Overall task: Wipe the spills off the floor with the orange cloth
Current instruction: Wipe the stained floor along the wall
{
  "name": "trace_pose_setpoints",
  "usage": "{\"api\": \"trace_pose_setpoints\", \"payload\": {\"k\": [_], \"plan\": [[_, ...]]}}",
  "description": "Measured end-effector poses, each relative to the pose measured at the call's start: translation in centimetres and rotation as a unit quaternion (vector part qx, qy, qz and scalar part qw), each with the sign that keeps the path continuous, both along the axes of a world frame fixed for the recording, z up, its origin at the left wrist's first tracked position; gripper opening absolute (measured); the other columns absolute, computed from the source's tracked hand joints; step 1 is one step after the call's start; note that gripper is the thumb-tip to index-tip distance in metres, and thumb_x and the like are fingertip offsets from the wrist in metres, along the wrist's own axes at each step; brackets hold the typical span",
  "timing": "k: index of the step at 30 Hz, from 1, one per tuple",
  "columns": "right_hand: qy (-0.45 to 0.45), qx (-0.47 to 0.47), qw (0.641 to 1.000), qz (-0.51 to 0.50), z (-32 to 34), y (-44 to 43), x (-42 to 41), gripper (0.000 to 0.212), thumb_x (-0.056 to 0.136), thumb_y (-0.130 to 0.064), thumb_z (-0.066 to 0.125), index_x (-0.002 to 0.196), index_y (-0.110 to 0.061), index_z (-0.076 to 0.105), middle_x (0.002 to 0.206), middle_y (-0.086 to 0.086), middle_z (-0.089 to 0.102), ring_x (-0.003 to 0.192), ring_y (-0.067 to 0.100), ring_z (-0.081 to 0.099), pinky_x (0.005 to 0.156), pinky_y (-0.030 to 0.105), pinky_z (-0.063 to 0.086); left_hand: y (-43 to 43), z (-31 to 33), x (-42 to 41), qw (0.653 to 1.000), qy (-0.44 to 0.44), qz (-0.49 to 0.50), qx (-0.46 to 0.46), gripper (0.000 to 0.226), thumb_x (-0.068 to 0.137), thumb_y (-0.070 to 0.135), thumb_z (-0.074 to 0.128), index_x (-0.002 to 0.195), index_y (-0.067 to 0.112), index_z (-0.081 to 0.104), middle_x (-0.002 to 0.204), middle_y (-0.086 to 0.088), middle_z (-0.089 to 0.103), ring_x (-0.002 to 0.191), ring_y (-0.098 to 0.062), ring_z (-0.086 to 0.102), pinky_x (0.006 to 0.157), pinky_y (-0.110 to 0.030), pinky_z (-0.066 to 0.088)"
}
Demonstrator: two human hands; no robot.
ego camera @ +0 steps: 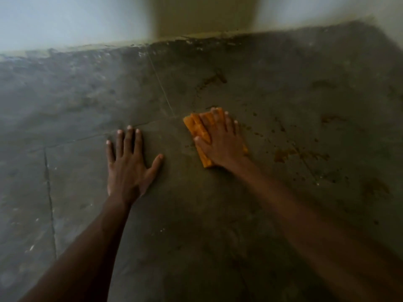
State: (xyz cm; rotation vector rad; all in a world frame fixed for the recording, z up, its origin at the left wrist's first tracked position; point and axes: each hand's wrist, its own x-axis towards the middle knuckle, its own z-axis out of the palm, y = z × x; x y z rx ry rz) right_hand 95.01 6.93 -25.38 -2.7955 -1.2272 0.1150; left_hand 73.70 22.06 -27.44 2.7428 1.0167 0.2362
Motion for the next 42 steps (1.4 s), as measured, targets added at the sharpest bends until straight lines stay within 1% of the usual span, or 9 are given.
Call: {"api": "trace_pose_setpoints", "payload": {"k": [2, 7, 13, 19, 26, 32, 35, 39, 42], "plan": [[0.007, 0.001, 1.0, -0.008, -0.1, 2.6, -2.7, 0.075, 0.095, -0.065, 0.028, 0.158, -0.036, -0.001, 0.169, 0.004, -0.005, 0.154, 0.036, -0.007, 0.123, 0.058, 0.004, 0.2, 0.0, 0.0, 1.0, -0.005, 0.002, -0.009, 0.088, 0.091, 0.072, 0.024, 0.156, 0.014, 0.012, 0.165, -0.007, 0.007, 0.152, -0.024, -0.004, 0.122, -0.052, 0.002], [0.027, -0.06, 0.959, 0.274, 1.3, -8.5, -5.4, 0.078, 0.093, -0.065, 0.04, 0.158, -0.042, 0.003, 0.169, -0.004, -0.004, 0.155, 0.026, -0.006, 0.125, 0.049, -0.001, 0.3, 0.8, 0.0, 0.999, 0.003, 0.002, -0.034, 0.086, 0.092, 0.07, 0.026, 0.157, 0.016, 0.009, 0.166, -0.004, 0.001, 0.152, -0.02, -0.009, 0.123, -0.052, 0.003], [0.042, -0.038, 0.996, -0.065, 1.8, 5.3, 5.5, 0.075, 0.097, -0.063, 0.029, 0.158, -0.034, -0.002, 0.169, 0.002, -0.007, 0.154, 0.036, -0.006, 0.123, 0.057, 0.004, 0.2, 0.8, -0.3, 0.999, 0.003, -0.01, -0.044, 0.082, 0.092, 0.062, 0.027, 0.157, 0.015, 0.009, 0.165, -0.006, -0.001, 0.152, -0.021, -0.01, 0.123, -0.051, 0.003], [0.027, -0.002, 0.989, 0.145, 0.5, 2.3, -5.3, 0.07, 0.097, -0.059, 0.029, 0.157, -0.042, -0.004, 0.168, -0.008, -0.008, 0.155, 0.026, -0.009, 0.125, 0.048, 0.001, 0.3, 1.1, -0.1, 0.998, 0.009, -0.01, -0.054, 0.079, 0.092, 0.056, 0.029, 0.156, 0.013, 0.012, 0.165, -0.007, 0.003, 0.152, -0.021, -0.008, 0.123, -0.052, 0.004], [0.054, 0.008, 0.99, -0.13, 1.2, 5.1, 5.6, 0.071, 0.098, -0.062, 0.023, 0.159, -0.033, 0.001, 0.169, 0.002, -0.001, 0.154, 0.034, -0.003, 0.123, 0.058, 0.002, 0.3, 0.6, -0.1, 0.999, 0.005, -0.009, -0.041, 0.079, 0.092, 0.058, 0.026, 0.156, 0.014, 0.01, 0.165, -0.006, 0.003, 0.152, -0.022, -0.008, 0.123, -0.051, 0.003], [0.053, 0.014, 0.989, 0.135, 1.0, 1.9, -4.0, 0.067, 0.099, -0.055, 0.028, 0.158, -0.039, 0.003, 0.169, -0.007, -0.003, 0.155, 0.024, -0.007, 0.125, 0.044, 0.0, 0.3, 0.4, -0.2, 0.999, 0.001, -0.01, -0.034, 0.08, 0.091, 0.058, 0.027, 0.156, 0.014, 0.013, 0.165, -0.007, 0.006, 0.152, -0.022, -0.005, 0.123, -0.052, 0.004], [0.062, 0.014, 0.997, 0.039, 1.1, -8.4, -3.1, 0.068, 0.094, -0.061, 0.02, 0.153, -0.045, -0.008, 0.167, -0.011, -0.009, 0.155, 0.019, -0.008, 0.125, 0.044, 0.0, 0.2, 0.4, -0.1, 1.0, 0.001, -0.016, -0.027, 0.079, 0.092, 0.058, 0.027, 0.156, 0.014, 0.012, 0.165, -0.007, 0.006, 0.152, -0.023, -0.004, 0.122, -0.052, 0.004], [0.092, -0.014, 0.991, -0.1, 1.5, -3.6, 2.5, 0.064, 0.102, -0.056, 0.026, 0.156, -0.04, -0.004, 0.168, -0.005, -0.007, 0.155, 0.031, -0.006, 0.124, 0.054, 0.0, 0.4, 0.1, -0.3, 1.0, -0.006, -0.018, -0.025, 0.078, 0.092, 0.057, 0.026, 0.156, 0.014, 0.013, 0.165, -0.008, 0.008, 0.152, -0.024, -0.002, 0.122, -0.052, 0.002], [0.072, 0.009, 0.997, -0.029, 1.1, -2.7, -3.2, 0.065, 0.103, -0.05, 0.031, 0.159, -0.034, 0.003, 0.169, -0.004, -0.004, 0.155, 0.032, -0.006, 0.124, 0.055, 0.003, -0.1, 0.3, -0.1, 1.0, -0.014, -0.007, -0.009, 0.075, 0.092, 0.053, 0.026, 0.154, 0.011, 0.019, 0.163, -0.011, 0.017, 0.151, -0.028, 0.009, 0.122, -0.053, 0.007]]}}
